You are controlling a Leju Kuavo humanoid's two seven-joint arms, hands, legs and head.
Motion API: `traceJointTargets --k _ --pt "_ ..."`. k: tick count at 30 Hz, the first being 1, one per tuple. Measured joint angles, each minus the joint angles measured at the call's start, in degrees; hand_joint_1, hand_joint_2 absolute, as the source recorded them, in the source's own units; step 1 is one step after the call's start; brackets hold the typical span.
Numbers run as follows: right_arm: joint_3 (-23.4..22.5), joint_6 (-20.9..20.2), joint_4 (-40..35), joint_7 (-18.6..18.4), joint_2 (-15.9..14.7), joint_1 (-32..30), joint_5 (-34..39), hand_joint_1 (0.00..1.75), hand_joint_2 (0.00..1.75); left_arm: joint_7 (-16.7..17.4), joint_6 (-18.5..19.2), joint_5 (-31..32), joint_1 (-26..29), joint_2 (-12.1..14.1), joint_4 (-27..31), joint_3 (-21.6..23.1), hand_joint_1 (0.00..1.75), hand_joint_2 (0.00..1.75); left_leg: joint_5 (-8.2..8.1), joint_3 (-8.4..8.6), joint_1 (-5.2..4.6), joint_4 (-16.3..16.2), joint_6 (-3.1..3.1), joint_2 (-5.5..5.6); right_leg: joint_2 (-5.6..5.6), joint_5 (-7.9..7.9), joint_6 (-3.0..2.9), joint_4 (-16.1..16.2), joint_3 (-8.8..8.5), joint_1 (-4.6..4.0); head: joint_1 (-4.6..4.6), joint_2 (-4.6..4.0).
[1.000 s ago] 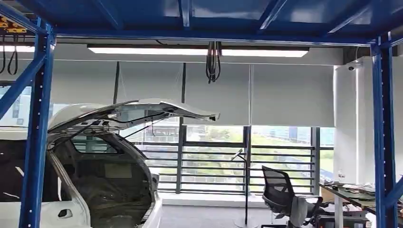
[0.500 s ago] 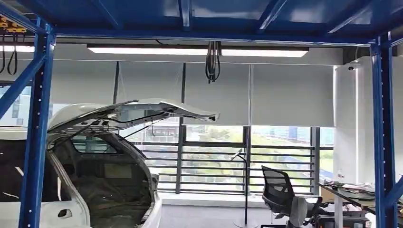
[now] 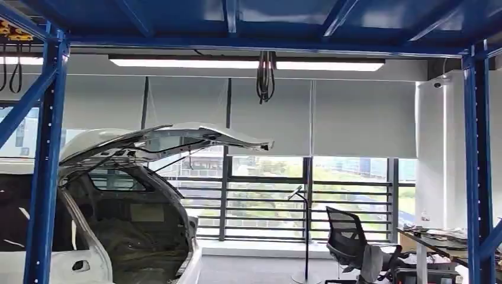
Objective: Take the parts from the cabinet and place them on the table.
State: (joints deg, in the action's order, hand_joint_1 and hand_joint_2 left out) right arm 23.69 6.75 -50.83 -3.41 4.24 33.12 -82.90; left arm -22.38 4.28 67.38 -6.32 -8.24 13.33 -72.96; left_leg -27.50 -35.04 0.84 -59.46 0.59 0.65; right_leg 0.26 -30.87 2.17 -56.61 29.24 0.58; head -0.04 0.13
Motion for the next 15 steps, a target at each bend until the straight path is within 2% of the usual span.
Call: traceJointTargets --k 4,5,6,15 --pt "0.5 0.2 3.5 1.0 1.3 1.6 0.9 0.00 1.75 0.0 0.0 0.4 -0.2 -0.2 0.0 0.3 0.00 0.00 0.00 0.01 0.00 0.0 0.00 -0.03 0.03 0.00 0.00 0.0 0.00 0.00 0.00 0.00" --pt "0.6 0.2 4.5 1.1 1.4 2.1 1.0 1.68 1.75 0.0 0.0 0.5 -0.3 -0.2 0.0 0.5 0.00 0.00 0.00 0.01 0.00 0.0 0.00 -0.03 0.03 0.00 0.00 0.0 -0.01 0.00 0.00 0.00" --pt "0.6 0.3 5.4 1.3 1.7 2.6 1.2 1.75 1.75 0.0 0.0 0.5 -0.3 -0.3 0.0 0.7 0.00 0.00 0.00 0.02 0.00 0.0 0.00 -0.03 0.02 0.00 0.00 0.0 0.00 0.00 0.00 0.00" --pt "1.1 1.1 12.1 2.5 2.2 5.1 3.1 1.75 1.75 -0.1 -0.1 0.4 -0.5 -0.5 0.0 0.8 0.00 0.00 0.00 0.04 0.00 0.0 0.00 -0.03 0.02 0.00 0.00 0.0 -0.01 0.00 0.00 0.00"
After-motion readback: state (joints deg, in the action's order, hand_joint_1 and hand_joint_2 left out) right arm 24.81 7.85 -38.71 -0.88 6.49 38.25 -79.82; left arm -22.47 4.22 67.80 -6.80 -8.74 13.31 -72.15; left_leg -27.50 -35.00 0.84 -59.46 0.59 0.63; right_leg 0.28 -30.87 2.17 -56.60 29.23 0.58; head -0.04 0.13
